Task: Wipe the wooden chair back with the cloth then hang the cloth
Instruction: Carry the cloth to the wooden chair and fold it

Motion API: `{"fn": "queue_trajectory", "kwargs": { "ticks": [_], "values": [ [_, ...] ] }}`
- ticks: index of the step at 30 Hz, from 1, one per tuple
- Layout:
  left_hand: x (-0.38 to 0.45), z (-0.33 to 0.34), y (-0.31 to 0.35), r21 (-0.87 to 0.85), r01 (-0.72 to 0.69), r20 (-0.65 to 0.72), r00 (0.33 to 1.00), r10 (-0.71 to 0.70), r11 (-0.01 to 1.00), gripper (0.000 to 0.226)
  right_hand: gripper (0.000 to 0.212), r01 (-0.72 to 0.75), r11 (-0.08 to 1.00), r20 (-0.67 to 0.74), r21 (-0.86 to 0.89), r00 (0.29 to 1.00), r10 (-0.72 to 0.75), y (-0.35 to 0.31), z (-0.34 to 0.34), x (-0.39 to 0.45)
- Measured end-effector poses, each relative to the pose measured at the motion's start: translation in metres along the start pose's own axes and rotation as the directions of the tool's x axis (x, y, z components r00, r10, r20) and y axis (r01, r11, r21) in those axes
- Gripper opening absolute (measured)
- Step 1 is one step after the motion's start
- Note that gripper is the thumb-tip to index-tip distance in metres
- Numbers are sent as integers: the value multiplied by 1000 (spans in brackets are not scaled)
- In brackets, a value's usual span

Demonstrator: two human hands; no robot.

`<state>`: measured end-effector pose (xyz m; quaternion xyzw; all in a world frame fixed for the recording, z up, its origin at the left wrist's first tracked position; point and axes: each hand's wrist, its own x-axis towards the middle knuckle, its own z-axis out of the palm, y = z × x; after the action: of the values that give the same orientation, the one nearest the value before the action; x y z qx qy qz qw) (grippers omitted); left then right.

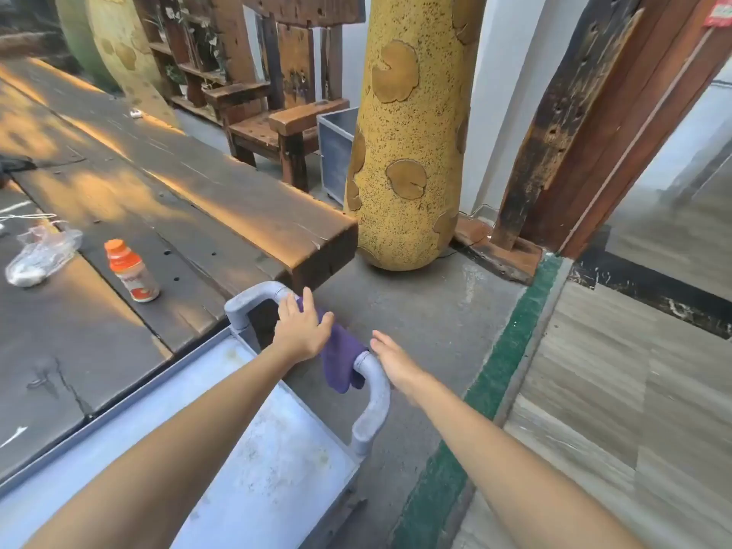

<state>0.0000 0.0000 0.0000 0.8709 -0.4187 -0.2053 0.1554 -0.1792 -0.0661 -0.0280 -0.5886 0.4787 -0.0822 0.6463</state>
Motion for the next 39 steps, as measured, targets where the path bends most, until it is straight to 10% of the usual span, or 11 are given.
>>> {"fn": "queue_trajectory", "kwargs": {
  "ticks": [13, 22, 29, 33, 39],
  "values": [
    [43, 12, 45, 442, 120, 92, 980, -178, 889, 55, 30, -114, 868, 168, 484, 985, 36, -33, -23, 19],
    [76, -3, 108, -195, 256, 239, 949, -207, 947, 73, 45, 32, 825, 194, 564, 966, -170, -79, -83, 24],
    [123, 27, 159, -604, 647, 701, 709, -76, 465, 103, 47, 125, 702, 68, 701, 968, -240, -106, -160, 64],
    [170, 60, 198, -586, 683, 787, 607, 108, 436, 100, 50, 199, 705, 14, 680, 959, -285, -123, -215, 104],
    [269, 79, 270, -697, 674, 715, 631, 302, 245, 71, 51, 172, 727, 4, 664, 972, -233, -164, -305, 186]
  ]
}}
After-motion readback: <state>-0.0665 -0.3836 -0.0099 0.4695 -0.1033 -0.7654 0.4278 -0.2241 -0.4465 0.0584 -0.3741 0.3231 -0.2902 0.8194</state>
